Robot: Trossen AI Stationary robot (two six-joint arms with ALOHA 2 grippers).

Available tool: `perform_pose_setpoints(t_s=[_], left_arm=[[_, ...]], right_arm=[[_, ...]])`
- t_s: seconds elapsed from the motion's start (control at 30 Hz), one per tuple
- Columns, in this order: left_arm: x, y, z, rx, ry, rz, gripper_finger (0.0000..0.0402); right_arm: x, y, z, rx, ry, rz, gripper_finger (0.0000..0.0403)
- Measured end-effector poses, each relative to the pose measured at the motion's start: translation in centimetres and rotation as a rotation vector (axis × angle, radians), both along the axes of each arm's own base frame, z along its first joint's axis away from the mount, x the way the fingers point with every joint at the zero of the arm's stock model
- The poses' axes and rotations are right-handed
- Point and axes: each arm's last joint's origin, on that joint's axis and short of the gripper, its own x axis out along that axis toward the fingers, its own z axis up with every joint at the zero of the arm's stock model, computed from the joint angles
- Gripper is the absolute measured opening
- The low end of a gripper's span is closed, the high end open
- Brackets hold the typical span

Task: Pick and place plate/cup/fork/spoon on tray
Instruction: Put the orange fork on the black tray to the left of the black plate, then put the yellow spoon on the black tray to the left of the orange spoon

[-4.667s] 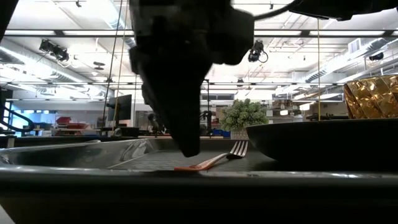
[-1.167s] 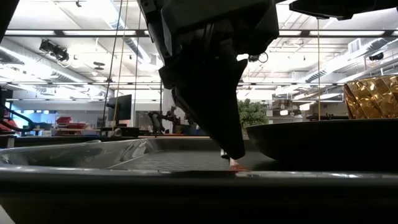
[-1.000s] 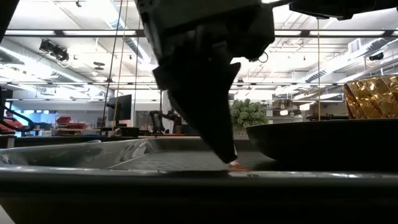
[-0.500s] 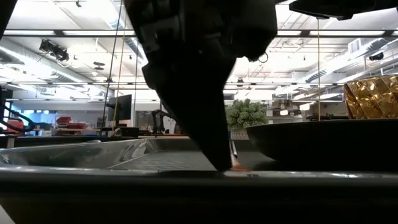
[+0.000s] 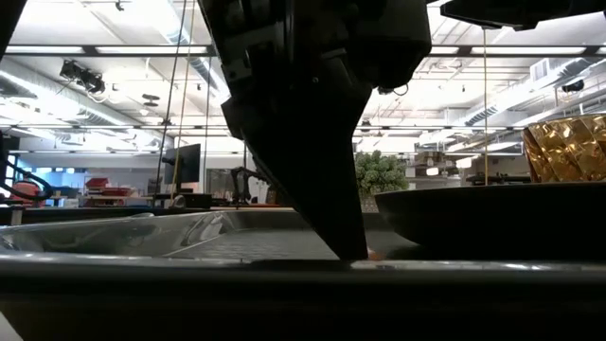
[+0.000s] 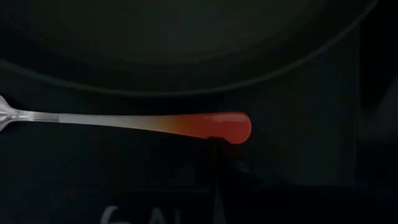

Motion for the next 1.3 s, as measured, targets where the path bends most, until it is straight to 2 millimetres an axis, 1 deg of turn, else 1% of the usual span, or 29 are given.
perform_pose_setpoints(t_s=[0.1,0.2,0.33,0.43,0.57,0.7,0.8,0.97,1.07,1.2,1.3], left_arm=[[0.0,0.0,0.0,-0.012,0.004,0.006,0.0015],[-0.3,0.0,0.6,-0.092,0.043,0.045,0.0015],[-1.0,0.3,2.7,-0.217,0.102,0.149,0.0015],[-2.0,0.6,4.4,-0.256,0.156,0.232,0.0015],[-4.1,0.9,6.7,-0.226,0.227,0.321,0.0015],[-6.4,0.3,7.8,-0.071,0.238,0.394,0.0015],[-8.0,-0.7,7.9,0.029,0.234,0.46,0.0015],[-9.8,-2.8,7.5,0.002,0.268,0.543,0.0014],[-11.4,-3.7,7.0,0.045,0.31,0.573,0.0007],[-13.6,-3.5,5.6,0.11,0.392,0.654,0.0005],[-15.0,-2.5,5.8,0.092,0.379,0.708,0.0004]], right_arm=[[0.0,0.0,0.0,0.0,0.0,0.0,0.0063],[0.0,0.0,0.0,-0.001,0.0,0.0,0.0063],[0.0,0.0,0.0,0.0,-0.001,0.0,0.0063],[0.0,0.0,0.0,0.002,-0.004,0.0,0.0063],[0.0,0.0,0.1,0.0,-0.006,0.0,0.0063],[0.0,0.0,0.0,0.0,0.0,0.0,0.0063],[0.0,0.0,0.0,-0.001,0.003,0.0,0.0063],[0.0,0.0,0.0,-0.001,0.001,0.0,0.0063],[0.0,0.0,0.0,-0.001,-0.001,0.001,0.0063],[0.0,0.1,0.1,0.004,-0.008,0.037,0.0063],[0.0,0.1,0.1,0.001,-0.011,0.047,0.0063]])
